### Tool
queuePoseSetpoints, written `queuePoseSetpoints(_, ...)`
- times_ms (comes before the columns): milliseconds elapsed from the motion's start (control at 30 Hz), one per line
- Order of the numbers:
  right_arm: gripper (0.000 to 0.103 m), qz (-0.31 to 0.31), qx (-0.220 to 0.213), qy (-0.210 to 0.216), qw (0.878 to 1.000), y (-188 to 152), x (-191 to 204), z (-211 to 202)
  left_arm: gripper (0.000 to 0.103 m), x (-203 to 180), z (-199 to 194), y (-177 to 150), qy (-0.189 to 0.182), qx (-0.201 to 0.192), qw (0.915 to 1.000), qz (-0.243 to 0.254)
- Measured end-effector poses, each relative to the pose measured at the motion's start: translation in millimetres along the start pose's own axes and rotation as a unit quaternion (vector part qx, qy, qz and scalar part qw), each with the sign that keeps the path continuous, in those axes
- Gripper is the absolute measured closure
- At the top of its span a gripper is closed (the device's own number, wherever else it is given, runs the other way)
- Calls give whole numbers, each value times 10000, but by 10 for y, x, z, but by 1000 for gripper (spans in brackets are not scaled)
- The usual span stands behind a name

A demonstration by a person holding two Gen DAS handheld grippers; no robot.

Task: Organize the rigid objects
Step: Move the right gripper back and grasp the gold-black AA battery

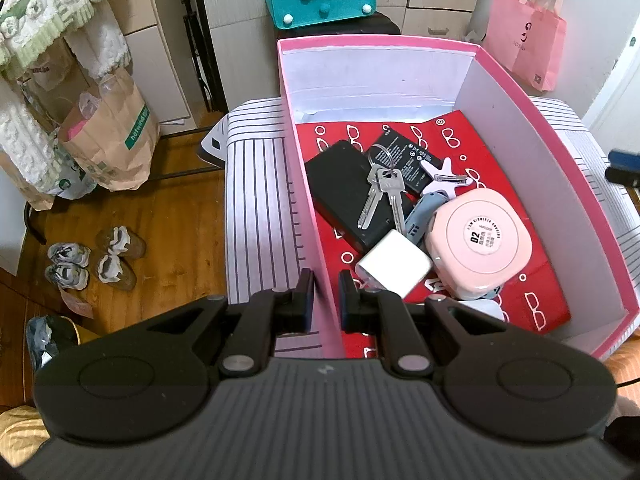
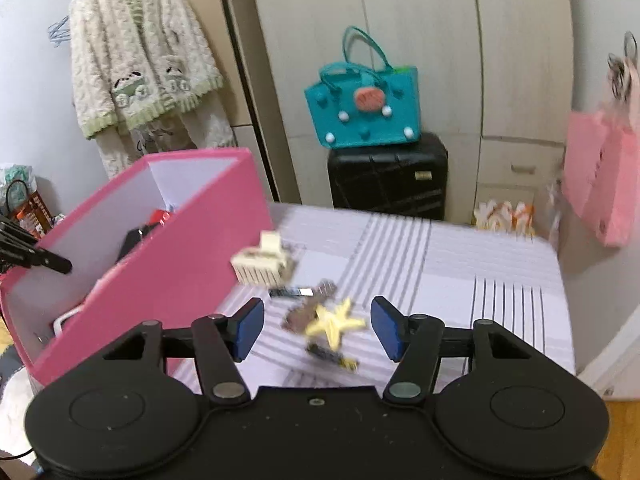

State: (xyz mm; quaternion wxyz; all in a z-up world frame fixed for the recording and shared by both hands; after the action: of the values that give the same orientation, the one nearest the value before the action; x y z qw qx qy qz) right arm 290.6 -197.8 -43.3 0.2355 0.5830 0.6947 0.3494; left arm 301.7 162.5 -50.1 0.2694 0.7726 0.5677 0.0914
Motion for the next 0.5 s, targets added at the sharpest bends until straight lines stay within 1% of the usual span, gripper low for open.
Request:
queuePoseSetpoints(100,39,-43,-16,-60,10000,-142,-54,78,92,-4,-1,-1,-6,-6,10000,-6)
queuePoseSetpoints(233,39,-115,-4,-160,9998,-242,-103,202,92,2,-4,2,-28,-12,10000,-16)
queuePoseSetpoints(333,39,191,165,-70,9997,-319,-141,277,92,4,-5,3,-41,-22,10000,-31)
queuePoseSetpoints(500,39,805,409,-292,9955,-474,-89,393,92,14,-8,-4,-78,-59,9999,-24)
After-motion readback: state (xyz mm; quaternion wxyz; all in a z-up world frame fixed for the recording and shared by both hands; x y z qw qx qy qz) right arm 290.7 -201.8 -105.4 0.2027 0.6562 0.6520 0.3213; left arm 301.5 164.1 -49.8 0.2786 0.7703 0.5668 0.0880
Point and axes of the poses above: each gripper's, at about its wrist camera, not at the fingertips, and z roughly the way its jaws point, x to its left, y to its top, the point moved 9 cm from there along z, roughly the way its jaws point, and after that the axes turned 9 degrees about -y, right-handed, at the moved point
